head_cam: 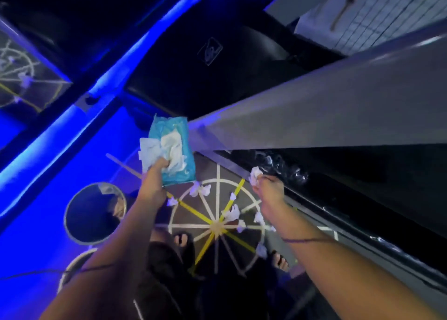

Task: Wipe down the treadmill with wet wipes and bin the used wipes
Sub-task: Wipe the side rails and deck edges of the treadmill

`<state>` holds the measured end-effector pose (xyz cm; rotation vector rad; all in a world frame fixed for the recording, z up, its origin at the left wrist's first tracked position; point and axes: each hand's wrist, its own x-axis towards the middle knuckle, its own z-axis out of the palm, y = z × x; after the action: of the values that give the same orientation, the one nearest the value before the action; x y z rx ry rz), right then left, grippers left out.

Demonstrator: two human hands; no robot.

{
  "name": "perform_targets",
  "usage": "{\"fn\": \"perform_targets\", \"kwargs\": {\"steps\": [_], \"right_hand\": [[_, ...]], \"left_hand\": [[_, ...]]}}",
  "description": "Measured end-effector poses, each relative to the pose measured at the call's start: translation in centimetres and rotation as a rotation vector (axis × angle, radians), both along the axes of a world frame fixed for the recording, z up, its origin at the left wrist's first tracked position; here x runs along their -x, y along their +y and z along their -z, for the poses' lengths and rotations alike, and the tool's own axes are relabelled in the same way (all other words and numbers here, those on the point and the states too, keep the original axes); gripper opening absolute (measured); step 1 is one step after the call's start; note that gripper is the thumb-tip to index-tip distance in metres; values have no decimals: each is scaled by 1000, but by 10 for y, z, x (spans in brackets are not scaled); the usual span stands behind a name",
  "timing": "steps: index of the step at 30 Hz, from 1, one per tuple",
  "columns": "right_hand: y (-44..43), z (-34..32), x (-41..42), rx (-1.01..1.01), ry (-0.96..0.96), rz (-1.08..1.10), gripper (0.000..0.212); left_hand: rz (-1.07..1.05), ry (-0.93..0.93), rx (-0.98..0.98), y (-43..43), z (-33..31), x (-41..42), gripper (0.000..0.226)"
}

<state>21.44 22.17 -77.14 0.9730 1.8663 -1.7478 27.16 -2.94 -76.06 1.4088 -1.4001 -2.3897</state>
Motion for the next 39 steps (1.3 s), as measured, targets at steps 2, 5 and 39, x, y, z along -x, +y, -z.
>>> {"fn": "perform_targets", "kwargs": {"steps": [2,5,39], "right_hand": [[-1,58,12,-39,72,-30,14],[10,134,38,-204,164,-200,20],[116,121,40,-74,475,-208,13]], "left_hand": [[88,6,18,-9,39,8,26],[178,88,66,-19,96,21,20],[335,281,70,151,122,2,27]]}}
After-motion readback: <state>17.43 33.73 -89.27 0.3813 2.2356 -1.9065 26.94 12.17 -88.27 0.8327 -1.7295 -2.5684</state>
